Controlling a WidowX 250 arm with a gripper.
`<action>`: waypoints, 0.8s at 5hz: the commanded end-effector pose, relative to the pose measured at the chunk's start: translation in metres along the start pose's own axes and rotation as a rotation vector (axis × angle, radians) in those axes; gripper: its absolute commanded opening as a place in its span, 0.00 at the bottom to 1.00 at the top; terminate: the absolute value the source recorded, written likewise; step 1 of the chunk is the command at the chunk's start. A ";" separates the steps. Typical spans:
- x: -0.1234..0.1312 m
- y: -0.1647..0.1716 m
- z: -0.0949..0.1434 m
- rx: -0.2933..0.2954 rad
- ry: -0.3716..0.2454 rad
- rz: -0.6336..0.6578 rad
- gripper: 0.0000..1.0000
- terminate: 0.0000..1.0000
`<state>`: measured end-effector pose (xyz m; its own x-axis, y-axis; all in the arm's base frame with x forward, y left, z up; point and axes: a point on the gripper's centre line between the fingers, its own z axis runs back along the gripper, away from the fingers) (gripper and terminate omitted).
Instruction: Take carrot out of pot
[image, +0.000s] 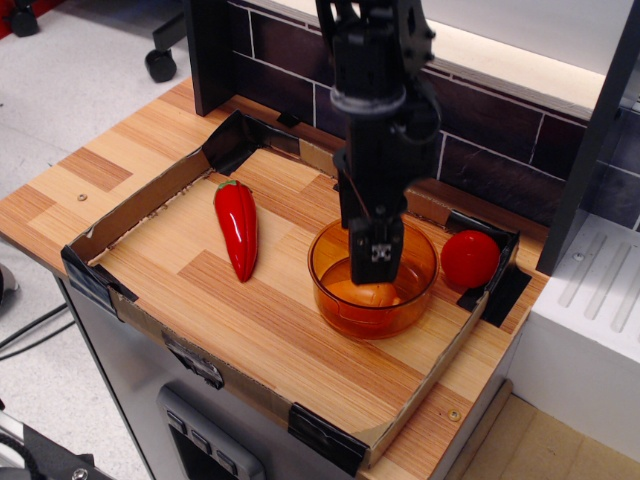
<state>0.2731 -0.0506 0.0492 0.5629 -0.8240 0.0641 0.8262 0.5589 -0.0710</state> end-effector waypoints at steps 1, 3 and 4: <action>-0.009 0.002 -0.013 0.062 0.000 -0.023 1.00 0.00; -0.009 0.007 -0.023 0.073 0.004 -0.009 1.00 0.00; -0.009 0.008 -0.027 0.084 0.008 -0.004 1.00 0.00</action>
<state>0.2792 -0.0494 0.0126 0.5677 -0.8222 0.0414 0.8230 0.5680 -0.0048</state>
